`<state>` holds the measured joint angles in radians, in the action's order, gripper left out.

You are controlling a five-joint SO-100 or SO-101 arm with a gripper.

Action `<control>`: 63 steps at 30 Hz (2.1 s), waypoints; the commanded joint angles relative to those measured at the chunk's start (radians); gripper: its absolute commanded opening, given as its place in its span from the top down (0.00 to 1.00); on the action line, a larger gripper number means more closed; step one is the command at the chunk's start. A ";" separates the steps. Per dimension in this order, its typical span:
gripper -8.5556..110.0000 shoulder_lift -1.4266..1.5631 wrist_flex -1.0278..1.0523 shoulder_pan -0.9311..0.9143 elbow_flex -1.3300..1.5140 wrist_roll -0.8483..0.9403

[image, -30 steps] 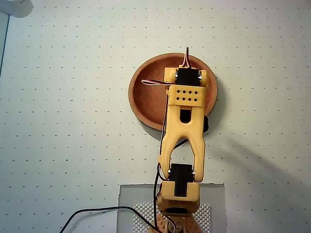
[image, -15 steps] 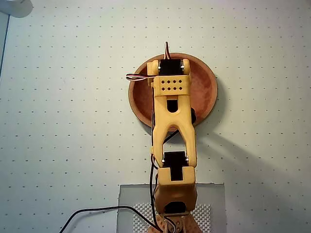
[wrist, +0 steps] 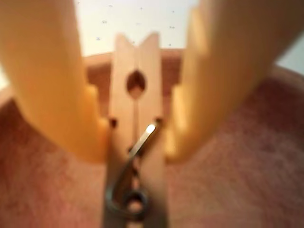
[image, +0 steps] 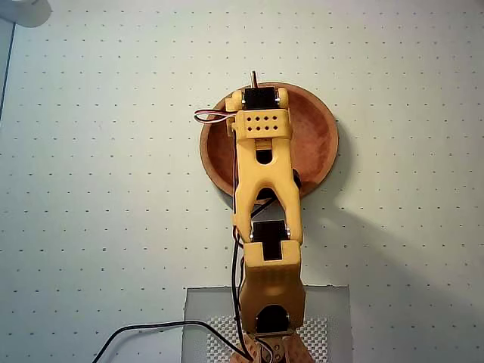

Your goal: Grasp a clothespin and put it in the bowl.

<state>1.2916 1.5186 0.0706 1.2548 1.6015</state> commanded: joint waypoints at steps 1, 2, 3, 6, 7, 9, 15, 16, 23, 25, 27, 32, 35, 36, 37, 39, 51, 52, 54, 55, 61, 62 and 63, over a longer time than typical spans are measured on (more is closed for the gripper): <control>0.94 0.029 -0.003 -0.038 -0.061 0.008; 0.94 0.029 -0.003 -0.044 -0.061 0.008; 0.94 0.029 -0.003 -0.052 -0.060 0.008; 0.94 0.029 -0.003 -0.069 -0.063 0.009; 0.94 0.029 -0.003 -0.072 -0.063 0.009; 0.94 0.029 -0.003 -0.074 -0.060 0.009; 0.91 0.029 -0.003 -0.075 -0.055 0.006; 0.88 0.029 -0.003 -0.075 -0.057 0.002; 0.71 0.038 -0.003 -0.075 -0.061 0.009; 0.70 0.044 -0.003 -0.075 -0.064 0.006; 0.70 0.058 -0.003 -0.075 -0.066 0.000; 0.70 0.193 0.008 -0.075 -0.052 -0.003; 0.71 0.281 0.009 -0.077 -0.049 -0.006; 0.72 0.305 0.009 -0.077 -0.043 -0.017; 0.73 0.333 0.009 -0.077 -0.034 -0.031; 0.78 0.408 0.009 -0.075 0.000 -0.064; 0.96 0.864 -0.009 -0.061 0.261 -0.311; 0.96 0.887 -0.017 -0.057 0.267 -0.348; 0.95 0.934 -0.071 -0.038 0.276 -0.456; 0.95 0.959 -0.107 -0.034 0.278 -0.534; 0.95 1.088 -0.287 -0.032 0.279 -1.022; 0.95 1.109 -0.301 -0.032 0.281 -1.095; 0.95 1.135 -0.316 -0.034 0.282 -1.172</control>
<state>2.3409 1.2717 0.0430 1.5447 0.6796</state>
